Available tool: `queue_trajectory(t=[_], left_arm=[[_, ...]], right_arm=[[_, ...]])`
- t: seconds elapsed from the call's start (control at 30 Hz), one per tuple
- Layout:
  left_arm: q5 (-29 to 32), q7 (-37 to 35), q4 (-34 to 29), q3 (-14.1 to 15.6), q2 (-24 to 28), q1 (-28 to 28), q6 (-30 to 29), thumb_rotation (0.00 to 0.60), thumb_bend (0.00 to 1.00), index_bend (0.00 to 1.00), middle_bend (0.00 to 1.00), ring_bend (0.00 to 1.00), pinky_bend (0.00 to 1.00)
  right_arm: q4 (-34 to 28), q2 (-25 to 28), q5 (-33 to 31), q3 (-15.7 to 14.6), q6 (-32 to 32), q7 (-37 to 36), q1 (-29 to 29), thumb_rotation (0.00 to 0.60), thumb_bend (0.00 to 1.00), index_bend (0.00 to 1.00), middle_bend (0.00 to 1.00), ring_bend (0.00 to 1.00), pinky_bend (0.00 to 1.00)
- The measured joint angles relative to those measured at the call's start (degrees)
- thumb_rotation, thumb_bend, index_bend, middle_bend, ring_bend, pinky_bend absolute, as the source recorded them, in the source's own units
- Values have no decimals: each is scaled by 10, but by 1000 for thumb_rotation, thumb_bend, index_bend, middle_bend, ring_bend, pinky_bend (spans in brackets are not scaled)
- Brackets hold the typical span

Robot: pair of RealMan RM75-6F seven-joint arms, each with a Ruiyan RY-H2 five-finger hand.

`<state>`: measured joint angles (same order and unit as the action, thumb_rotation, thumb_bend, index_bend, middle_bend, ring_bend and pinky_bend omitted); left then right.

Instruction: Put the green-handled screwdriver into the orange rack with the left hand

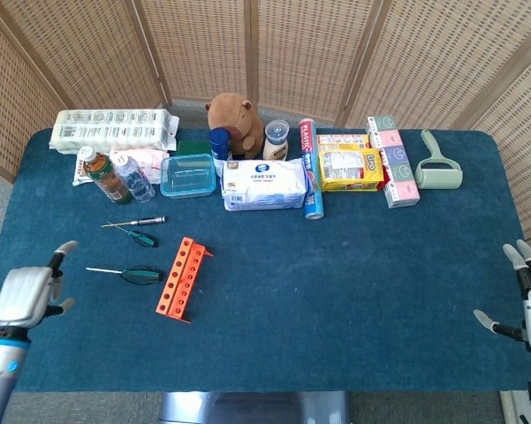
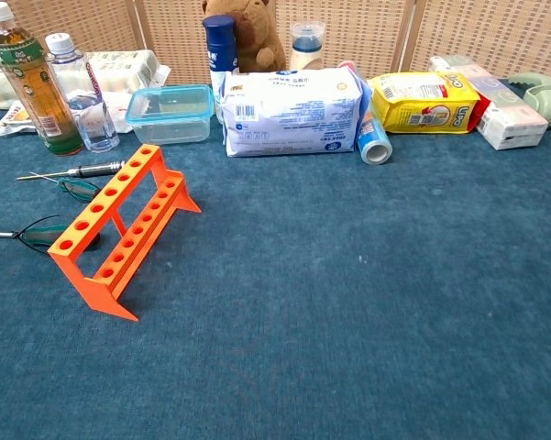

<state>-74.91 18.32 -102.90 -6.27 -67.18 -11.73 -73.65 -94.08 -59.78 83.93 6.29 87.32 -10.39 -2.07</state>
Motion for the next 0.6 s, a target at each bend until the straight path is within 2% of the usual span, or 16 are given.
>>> queue_trajectory(t=[0.4,0.6], left_arm=[[154,179,24,-22,-120,-87,63,600,204,352,954,893,902],[179,194,59,-21,-159,-111,71,600,209,353,954,893,903]], right_arm=[[1,14,-3,2,-4,-37,1,600,90,26,0,0,0],[1,18,-2,1,-8,-48,0,600,91,26,0,0,0]])
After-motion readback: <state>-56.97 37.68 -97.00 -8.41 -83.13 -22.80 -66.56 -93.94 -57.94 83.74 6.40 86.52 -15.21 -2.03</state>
